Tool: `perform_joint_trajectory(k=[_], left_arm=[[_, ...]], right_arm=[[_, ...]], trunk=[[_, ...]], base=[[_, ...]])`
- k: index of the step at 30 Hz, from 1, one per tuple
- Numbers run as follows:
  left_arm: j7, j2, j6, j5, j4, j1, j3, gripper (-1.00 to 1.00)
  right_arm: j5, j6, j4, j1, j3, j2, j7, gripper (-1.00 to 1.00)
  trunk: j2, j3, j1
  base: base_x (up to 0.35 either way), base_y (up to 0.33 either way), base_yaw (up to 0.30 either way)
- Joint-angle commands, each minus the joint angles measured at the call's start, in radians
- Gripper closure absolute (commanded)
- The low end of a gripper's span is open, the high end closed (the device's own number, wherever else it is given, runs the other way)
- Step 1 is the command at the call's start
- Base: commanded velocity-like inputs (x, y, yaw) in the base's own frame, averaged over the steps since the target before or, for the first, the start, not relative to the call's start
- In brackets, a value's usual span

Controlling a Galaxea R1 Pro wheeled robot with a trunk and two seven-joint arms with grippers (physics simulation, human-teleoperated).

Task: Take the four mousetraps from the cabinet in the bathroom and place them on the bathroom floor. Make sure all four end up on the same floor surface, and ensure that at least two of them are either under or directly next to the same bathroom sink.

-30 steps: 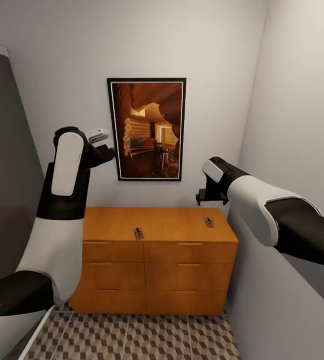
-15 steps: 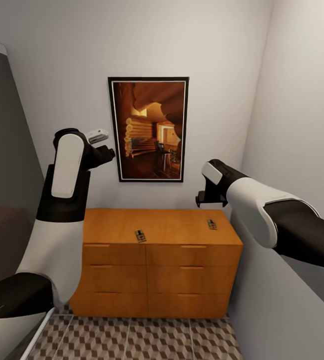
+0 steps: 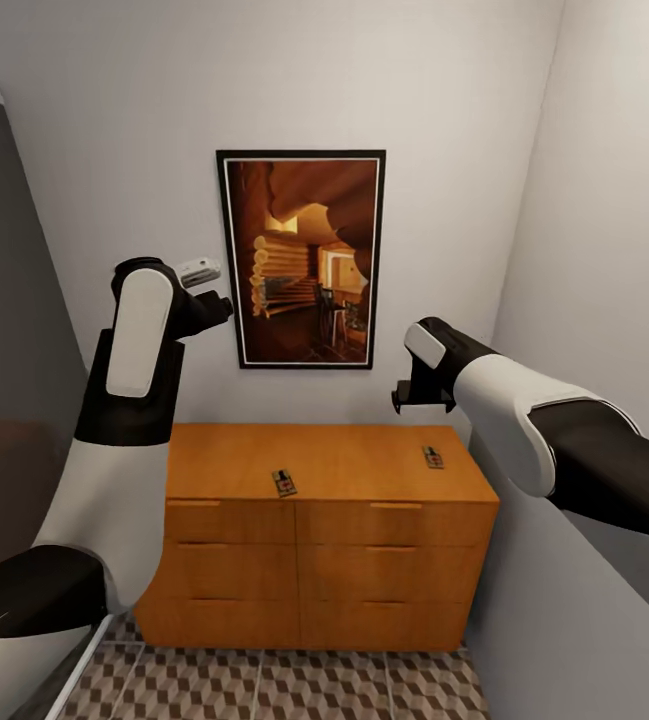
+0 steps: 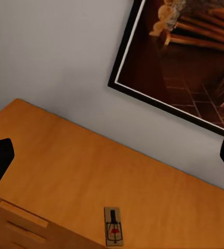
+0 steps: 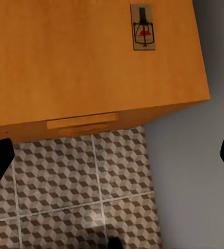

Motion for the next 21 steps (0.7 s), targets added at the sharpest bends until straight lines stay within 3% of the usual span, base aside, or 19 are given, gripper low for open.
perform_joint_trajectory(k=[1, 21], left_arm=[[0.01, 0.0, 0.008, 0.009, -0.001, -0.001, 0.0, -1.0], [0.024, 0.0, 0.008, 0.007, -0.001, -0.001, -0.008, -1.0]], right_arm=[[-0.011, 0.004, -0.001, 0.0, 0.008, 0.0, -0.006, -1.0], [-0.011, 0.004, -0.007, 0.0, 0.008, -0.006, -0.004, -1.0]], trunk=[[-0.001, 0.0, 0.001], [-0.001, 0.0, 0.001]], base=[[0.224, 0.01, 0.0], [0.197, -0.036, 0.0]])
